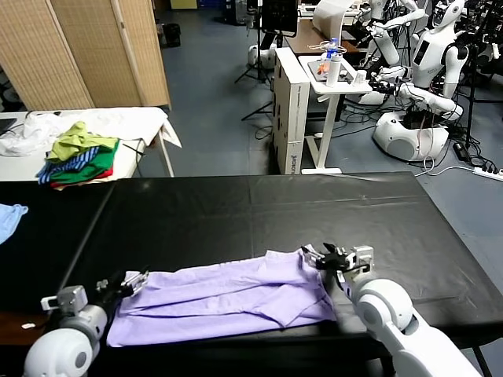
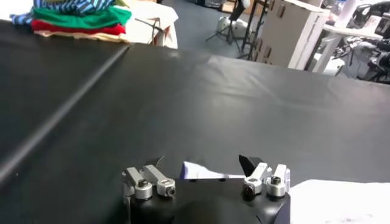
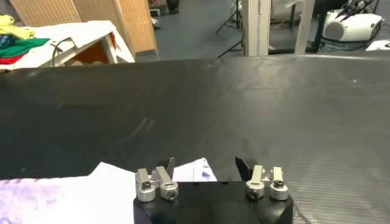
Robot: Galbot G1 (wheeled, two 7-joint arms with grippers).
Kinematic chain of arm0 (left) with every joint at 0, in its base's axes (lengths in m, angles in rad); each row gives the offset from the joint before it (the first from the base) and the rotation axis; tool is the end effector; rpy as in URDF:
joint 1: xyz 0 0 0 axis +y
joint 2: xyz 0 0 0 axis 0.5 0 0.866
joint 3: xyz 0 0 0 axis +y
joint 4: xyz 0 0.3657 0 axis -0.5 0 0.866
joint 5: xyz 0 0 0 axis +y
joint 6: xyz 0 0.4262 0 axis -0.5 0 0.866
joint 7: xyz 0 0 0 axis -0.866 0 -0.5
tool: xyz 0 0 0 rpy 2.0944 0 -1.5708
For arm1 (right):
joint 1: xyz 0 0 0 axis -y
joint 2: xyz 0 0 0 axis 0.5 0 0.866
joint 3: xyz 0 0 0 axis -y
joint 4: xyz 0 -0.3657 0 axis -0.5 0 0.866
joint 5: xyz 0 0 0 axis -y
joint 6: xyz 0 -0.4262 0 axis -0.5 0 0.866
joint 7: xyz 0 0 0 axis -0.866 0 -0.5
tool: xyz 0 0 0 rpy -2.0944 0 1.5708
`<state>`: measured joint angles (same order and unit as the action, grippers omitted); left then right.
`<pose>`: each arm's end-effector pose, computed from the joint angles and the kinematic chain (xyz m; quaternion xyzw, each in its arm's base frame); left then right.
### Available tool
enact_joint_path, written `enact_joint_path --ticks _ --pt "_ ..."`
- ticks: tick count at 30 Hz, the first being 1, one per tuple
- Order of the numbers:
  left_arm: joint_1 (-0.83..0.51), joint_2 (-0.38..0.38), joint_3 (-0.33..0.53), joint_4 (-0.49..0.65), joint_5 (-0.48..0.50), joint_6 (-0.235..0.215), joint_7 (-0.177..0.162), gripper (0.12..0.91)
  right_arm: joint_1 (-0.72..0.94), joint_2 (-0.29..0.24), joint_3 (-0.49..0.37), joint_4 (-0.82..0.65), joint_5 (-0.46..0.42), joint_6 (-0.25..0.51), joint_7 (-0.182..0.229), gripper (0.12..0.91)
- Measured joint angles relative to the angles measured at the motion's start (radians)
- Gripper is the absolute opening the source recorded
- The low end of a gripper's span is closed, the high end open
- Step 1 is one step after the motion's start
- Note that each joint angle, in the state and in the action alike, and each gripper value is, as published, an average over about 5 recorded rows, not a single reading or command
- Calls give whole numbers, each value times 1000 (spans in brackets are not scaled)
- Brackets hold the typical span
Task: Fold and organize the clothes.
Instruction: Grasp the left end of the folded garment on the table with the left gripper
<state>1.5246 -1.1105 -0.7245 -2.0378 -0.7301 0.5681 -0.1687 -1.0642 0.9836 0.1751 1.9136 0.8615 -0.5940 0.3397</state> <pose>0.2752 0.1453 -0.2797 0.0277 -0.9573 0.0819 0.2758 0.3728 -0.0091 -0.2675 0.1165 -0.9501 -0.0393 0.2867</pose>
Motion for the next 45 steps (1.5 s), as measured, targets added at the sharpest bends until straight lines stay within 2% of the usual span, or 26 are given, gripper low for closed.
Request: enact_joint_path --ticks 3,8,11,14,19,26,30,34,36,39,45 --pt "3 0 0 -1 1 2 0 698 0 5 -1 -5 -2 -1 -1 535" --pt "6 -1 1 -2 5 4 -1 385 -8 8 0 -7 -10 -1 -3 266" --pt "6 -2 7 -2 15 5 0 210 -17 15 7 -4 -26 5 -1 192" --pt "-1 -2 16 3 29 2 4 148 -31 27 21 4 -55 10 11 167" --pt "-29 5 40 26 39 -7 11 149 -65 52 55 19 -95 11 38 162" --pt "-93 30 80 68 39 -12 22 149 -117 86 112 38 -131 5 54 161" --pt "-128 44 99 90 39 -16 29 149 -145 97 142 48 -136 -1 46 161" --pt "-139 49 103 100 45 -19 46 149 -166 98 164 60 -125 -15 13 182" --pt "-137 48 101 97 52 -21 52 150 -169 93 173 67 -118 -21 -7 247" --pt "-127 46 92 85 59 -23 54 209 -170 80 186 80 -108 -23 -30 416" --pt "-93 41 63 46 56 -23 51 558 -186 48 215 108 -81 -22 -46 786"
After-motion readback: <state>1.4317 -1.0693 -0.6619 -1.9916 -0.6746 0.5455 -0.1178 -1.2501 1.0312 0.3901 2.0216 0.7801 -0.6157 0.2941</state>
